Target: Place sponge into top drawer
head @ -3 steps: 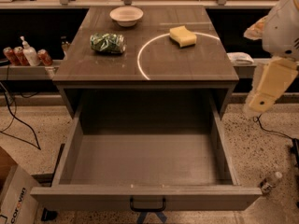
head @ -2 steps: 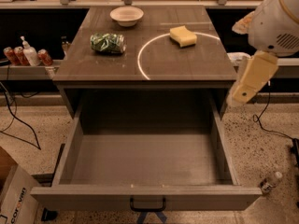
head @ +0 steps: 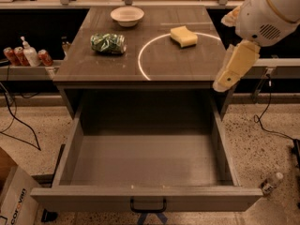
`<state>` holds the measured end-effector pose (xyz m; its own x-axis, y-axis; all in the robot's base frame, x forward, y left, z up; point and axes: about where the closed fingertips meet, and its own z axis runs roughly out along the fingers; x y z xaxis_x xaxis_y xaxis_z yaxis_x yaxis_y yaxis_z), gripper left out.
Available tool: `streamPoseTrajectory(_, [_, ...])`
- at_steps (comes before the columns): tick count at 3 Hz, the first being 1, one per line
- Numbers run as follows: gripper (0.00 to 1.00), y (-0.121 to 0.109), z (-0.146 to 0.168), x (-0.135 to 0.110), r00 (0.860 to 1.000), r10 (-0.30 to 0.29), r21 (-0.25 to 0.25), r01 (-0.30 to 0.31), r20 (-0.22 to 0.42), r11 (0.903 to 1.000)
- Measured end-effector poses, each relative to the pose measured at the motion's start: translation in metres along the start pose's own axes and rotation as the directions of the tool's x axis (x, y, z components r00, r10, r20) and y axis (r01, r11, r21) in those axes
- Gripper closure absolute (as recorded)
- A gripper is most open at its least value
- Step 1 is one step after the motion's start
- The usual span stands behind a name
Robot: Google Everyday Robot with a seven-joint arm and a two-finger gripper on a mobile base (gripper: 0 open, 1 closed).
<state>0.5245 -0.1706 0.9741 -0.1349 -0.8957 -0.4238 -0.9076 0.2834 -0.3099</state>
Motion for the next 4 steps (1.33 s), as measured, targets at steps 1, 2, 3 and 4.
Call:
streamPoseTrajectory(1, [0.00, -0.032, 0.014, 0.016, 0.998, 0.042, -0.021, -0.041, 0.056, 0.9990])
streamPoseTrajectory(2, [0.00, -0.032, 0.014, 0.016, 0.998, 0.042, -0.021, -0.041, 0.056, 0.9990])
streamPoseTrajectory(3, [0.00, -0.040, 0.037, 0.009, 0.990, 0.093, 0.018, -0.095, 0.103, 0.9953])
streamPoseTrajectory(4, [0.00, -0.054, 0.060, -0.002, 0.984, 0.091, 0.051, -0.100, 0.152, 0.9937])
